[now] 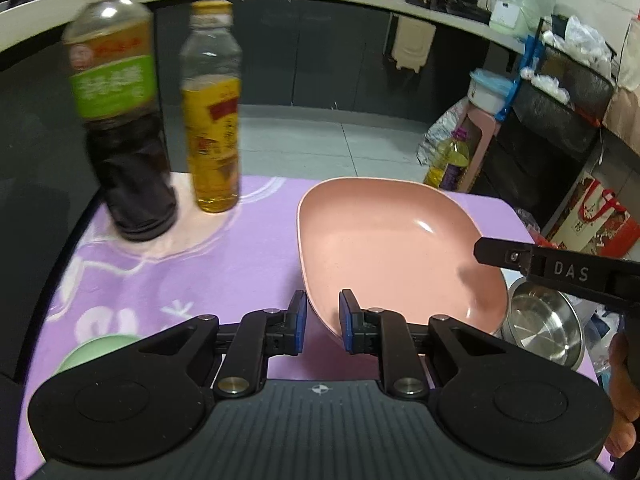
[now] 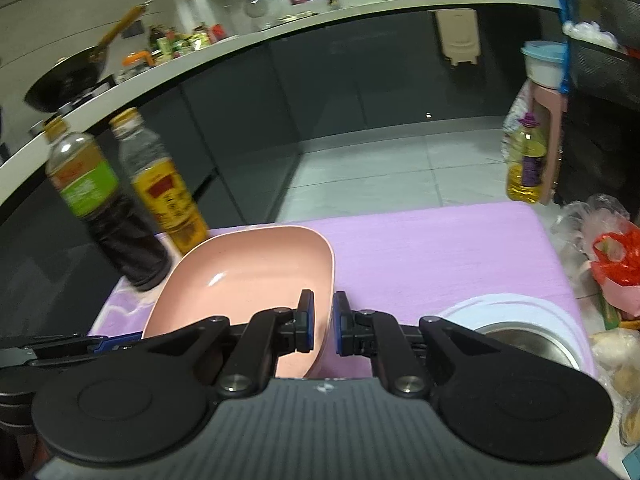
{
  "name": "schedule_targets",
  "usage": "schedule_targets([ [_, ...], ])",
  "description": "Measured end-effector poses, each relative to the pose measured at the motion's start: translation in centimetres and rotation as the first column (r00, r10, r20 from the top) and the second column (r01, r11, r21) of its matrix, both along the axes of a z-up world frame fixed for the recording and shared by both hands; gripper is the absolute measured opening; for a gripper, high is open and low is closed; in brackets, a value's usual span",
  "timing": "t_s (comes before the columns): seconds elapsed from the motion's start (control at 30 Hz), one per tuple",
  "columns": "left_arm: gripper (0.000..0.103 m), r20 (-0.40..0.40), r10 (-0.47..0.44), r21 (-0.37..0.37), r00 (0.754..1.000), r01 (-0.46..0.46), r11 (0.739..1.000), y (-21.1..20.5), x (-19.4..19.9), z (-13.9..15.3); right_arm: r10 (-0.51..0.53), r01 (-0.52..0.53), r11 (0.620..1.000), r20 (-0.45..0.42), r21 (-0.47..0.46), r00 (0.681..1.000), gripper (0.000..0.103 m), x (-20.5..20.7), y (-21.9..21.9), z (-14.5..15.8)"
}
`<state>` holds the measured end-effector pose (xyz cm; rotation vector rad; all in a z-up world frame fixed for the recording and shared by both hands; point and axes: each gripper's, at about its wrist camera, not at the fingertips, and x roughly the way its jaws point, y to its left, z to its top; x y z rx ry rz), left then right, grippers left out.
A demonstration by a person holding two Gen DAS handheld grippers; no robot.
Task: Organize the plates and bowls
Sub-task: 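Carry the pink dish and lower it onto the green plate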
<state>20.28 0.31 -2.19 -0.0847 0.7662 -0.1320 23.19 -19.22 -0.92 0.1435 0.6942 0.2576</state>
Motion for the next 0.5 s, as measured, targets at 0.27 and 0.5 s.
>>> schedule_targets([
  [0.27,0.017,0.056,0.064,-0.024,0.996,-0.063,0.998,4.1,-4.2,1.1,0.078,-0.078,0.997,0.016,-0.019,0.997,0.011,-2.5,3.5,0.2],
  [0.5,0.017,0.054,0.1,-0.048,0.993,-0.098,0.994,7.6,-6.6,1.1,0.139,-0.138,0.99,0.031,-0.031,0.99,0.011,-4.4,6.7,1.0],
])
